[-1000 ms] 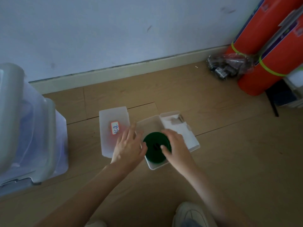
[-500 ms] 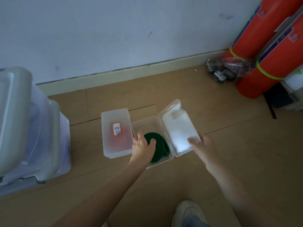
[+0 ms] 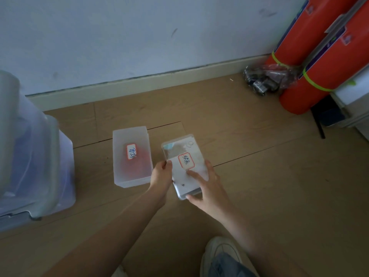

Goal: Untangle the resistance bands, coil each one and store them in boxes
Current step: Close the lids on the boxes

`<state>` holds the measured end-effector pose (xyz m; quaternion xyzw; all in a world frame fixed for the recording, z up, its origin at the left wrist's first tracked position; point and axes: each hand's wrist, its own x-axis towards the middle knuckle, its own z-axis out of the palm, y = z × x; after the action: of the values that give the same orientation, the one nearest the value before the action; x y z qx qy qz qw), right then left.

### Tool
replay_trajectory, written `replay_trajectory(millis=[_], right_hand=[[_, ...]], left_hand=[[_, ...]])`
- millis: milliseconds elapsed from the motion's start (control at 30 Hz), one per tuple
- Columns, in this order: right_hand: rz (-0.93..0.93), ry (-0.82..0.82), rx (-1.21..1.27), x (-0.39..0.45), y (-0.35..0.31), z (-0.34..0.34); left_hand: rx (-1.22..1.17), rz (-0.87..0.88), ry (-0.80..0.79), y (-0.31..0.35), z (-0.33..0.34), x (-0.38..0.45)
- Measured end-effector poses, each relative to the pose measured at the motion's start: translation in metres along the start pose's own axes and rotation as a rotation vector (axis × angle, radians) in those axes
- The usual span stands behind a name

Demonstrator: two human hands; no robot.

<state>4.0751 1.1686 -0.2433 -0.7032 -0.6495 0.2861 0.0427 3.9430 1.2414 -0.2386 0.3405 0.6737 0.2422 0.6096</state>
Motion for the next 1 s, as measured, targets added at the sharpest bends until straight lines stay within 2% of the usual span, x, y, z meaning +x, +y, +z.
replay_trajectory(millis=[167,400,600,667,767,833,1000], right_hand=[[-0.046,0.072,0.043,0.0,0.005,0.007],[0.002,0.11,0.056,0.0,0.002,0.012],[0.064,0.126,0.037,0.003,-0.001,0.011],[0.154,0.136,0.263,0.007,0.004,0.007],[0.379,0.034,0.937,0.011,0.009,-0.006],[0.385,0.008,0.959,0.009,0.007,-0.01],[0.236,0.3,0.801,0.012,-0.022,-0.028]], left_hand=[[0.091,-0.011,0.113,-0.001,0.006,0.015],[-0.128,-0.107,0.0,-0.017,-0.002,0.026],[0.023,-0.082,0.036,-0.015,0.001,0.026],[0.147,-0.083,0.007,-0.019,-0.001,0.013],[0.199,-0.017,-0.14,-0.032,-0.001,-0.012],[0.177,0.026,-0.154,-0.032,-0.003,-0.028],[0.008,0.15,-0.144,0.003,-0.03,-0.049]])
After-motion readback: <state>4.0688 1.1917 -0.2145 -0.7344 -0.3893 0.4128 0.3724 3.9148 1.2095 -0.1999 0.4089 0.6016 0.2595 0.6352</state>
